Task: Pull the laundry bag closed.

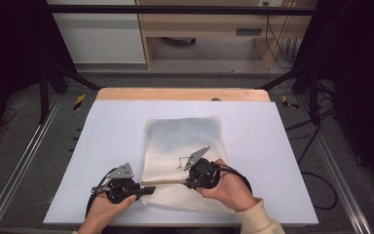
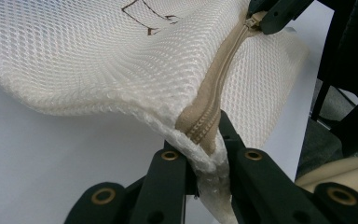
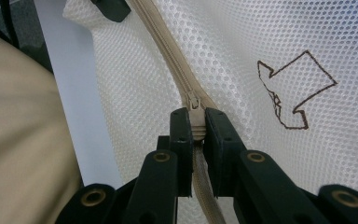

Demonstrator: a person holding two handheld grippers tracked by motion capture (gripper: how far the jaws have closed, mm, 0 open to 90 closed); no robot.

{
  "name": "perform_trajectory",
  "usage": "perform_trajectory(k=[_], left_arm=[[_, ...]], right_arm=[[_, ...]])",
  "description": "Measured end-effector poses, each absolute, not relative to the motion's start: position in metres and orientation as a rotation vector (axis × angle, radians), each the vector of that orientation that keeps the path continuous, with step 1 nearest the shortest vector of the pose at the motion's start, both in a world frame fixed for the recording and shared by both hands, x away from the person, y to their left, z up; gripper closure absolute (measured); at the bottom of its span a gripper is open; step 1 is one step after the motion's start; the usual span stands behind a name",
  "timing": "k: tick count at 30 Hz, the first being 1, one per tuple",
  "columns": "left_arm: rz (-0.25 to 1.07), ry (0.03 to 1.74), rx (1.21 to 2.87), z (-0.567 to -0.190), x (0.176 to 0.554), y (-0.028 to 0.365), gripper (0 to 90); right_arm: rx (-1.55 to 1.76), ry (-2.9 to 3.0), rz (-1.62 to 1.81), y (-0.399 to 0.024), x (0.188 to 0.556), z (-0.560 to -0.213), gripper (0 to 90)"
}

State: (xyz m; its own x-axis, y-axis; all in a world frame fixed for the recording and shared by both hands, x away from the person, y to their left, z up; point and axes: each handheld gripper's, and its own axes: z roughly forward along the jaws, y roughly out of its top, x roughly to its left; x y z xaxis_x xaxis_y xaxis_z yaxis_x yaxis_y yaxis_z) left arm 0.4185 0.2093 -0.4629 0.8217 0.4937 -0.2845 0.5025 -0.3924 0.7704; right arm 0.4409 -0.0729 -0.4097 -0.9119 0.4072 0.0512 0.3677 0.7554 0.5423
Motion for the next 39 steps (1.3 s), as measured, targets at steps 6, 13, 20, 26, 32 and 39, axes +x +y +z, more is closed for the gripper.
perform_trajectory(k=[6,13,20,26,32,39], left_arm=[[-0.011,0.73,2.056,-0.4628,0.4186,0.2091,84.5],[-0.009,0.73,2.06,-0.4631,0.4181,0.2089,84.5],[-0.011,0.731,2.062,-0.4638,0.4189,0.2077,84.5],[-0.009,0.729,2.062,-0.4636,0.4181,0.2073,84.5],[-0.01,0.727,2.066,-0.4636,0.4178,0.2068,84.5],[-0.012,0.729,2.061,-0.4639,0.4182,0.2068,84.5]], right_arm=[[0.646,2.874,0.87,-0.0763,0.4405,-0.4104,82.1],[0.652,2.875,0.863,-0.0766,0.4397,-0.4117,82.1],[0.658,2.876,0.86,-0.0773,0.4395,-0.4121,82.1],[0.649,2.877,0.857,-0.0777,0.4397,-0.4124,82.1],[0.656,2.88,0.849,-0.0775,0.4393,-0.4127,82.1],[0.648,2.882,0.855,-0.0788,0.4399,-0.4126,82.1]])
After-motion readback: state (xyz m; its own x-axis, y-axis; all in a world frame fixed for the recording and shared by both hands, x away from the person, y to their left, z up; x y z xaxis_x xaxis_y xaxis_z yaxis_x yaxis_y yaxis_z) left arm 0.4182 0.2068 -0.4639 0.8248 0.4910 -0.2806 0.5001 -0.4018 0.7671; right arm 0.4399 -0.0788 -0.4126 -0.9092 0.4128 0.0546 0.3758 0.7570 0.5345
